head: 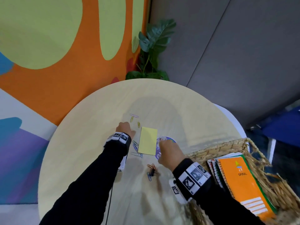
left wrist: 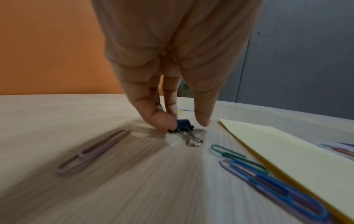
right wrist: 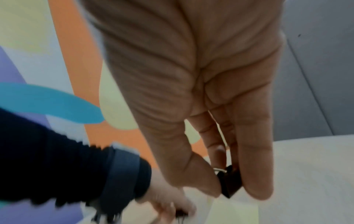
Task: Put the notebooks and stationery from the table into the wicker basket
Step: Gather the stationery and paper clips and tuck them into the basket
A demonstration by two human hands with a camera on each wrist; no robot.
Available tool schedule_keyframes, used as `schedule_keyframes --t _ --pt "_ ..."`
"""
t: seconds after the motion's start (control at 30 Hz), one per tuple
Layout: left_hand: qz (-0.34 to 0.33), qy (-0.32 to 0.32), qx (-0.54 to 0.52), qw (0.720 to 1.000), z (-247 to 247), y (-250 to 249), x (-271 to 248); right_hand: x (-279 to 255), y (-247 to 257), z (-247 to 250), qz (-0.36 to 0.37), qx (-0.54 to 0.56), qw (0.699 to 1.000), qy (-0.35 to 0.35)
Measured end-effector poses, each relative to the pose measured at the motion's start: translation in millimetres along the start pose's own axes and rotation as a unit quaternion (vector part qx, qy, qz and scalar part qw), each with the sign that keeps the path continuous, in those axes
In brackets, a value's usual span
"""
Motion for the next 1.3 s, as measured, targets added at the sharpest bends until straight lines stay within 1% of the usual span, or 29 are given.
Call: schedule_keyframes --t 0.1,0.2,0.23,0.3,0.33,0.37,0.43,0.53,0.63,0.67,0.73,0.8,0.9,0.97,1.07,1.1,1.17,1.23,1.3 --pt "0.006 0.018 0.027 0.999 -6.1 -2.0 9.7 -22.4 -14.6 41.5 0.017 0.016 0.998 -0.05" --pt "0.021 0.02 0.03 0.999 -5.6 0.5 12.7 -44.2 -41.9 74.2 0.02 0.039 0.995 -0.089" --pt "0.025 0.017 0.025 0.999 -4.1 1.2 13.0 -51.2 -52.4 79.1 0.023 0.052 0.994 -0.093" --pt "0.032 0.017 0.015 0.999 4.0 1.1 9.2 -63.8 -73.9 81.6 0.021 0.07 0.994 -0.08" --pt "0.034 0.012 0.004 0.999 10.0 0.3 6.5 -69.2 -83.7 77.7 0.024 0.064 0.996 -0.065" --pt "0.03 0.003 -0.011 0.999 16.4 -1.8 3.6 -73.9 -92.7 69.4 0.028 0.052 0.998 -0.036" --pt "0.01 -0.027 -0.058 0.998 31.7 -9.8 -4.5 -81.6 -109.3 40.4 0.028 0.012 0.998 0.057" --pt "-0.032 -0.08 -0.133 0.987 59.1 -27.3 -31.5 -90.0 -125.9 -7.2 0.012 -0.079 0.979 0.188" --pt "-0.104 -0.09 -0.159 0.978 81.2 -55.1 -72.5 -96.1 -123.5 -40.1 0.022 -0.152 0.955 0.253" --pt "-0.126 -0.083 -0.164 0.975 84.6 -64.1 -87.8 -98.6 -120.7 -48.5 0.021 -0.169 0.947 0.271" --pt "-0.164 -0.061 -0.175 0.969 86.7 -80.3 -118.7 -99.5 -118.5 -61.7 0.015 -0.182 0.942 0.281" --pt "-0.198 -0.034 -0.174 0.964 81.5 -92.8 -148.7 -98.2 -117.2 -66.2 0.02 -0.189 0.946 0.261" --pt "-0.231 0.03 -0.153 0.96 59.3 -106.8 -183.8 -96.2 -120.5 -68.0 0.033 -0.175 0.955 0.238" --pt "-0.253 0.067 -0.123 0.957 43.1 -119.7 -204.2 -97.0 -120.0 -65.3 0.045 -0.158 0.96 0.227" --pt "-0.293 0.095 -0.059 0.949 20.2 -149.8 -229.2 -100.3 -125.4 -50.7 0.041 -0.131 0.968 0.211" --pt "-0.304 0.103 -0.036 0.946 12.0 -162.6 -234.5 -100.7 -129.2 -41.1 0.038 -0.116 0.973 0.196" --pt "-0.33 0.126 0.026 0.935 -8.4 -192.0 -242.4 -104.2 -140.3 -17.1 0.032 -0.086 0.986 0.138" --pt "-0.355 0.154 0.102 0.917 -32.2 -222.3 -248.1 -107.8 -162.8 1.2 0.012 -0.034 0.996 0.081" --pt "-0.358 0.184 0.171 0.899 -56.9 -244.6 -250.7 -116.1 -181.8 14.4 -0.01 0.005 0.999 0.044"
Point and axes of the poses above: each hand's wrist, its own x-axis towards the middle knuckle, its own z-axis out of the back of the hand, y = z × x, the point moved 9 cm from there along x, towards the middle knuckle, and after that the axes turned 12 degrees about x, right-handed, at the moved point
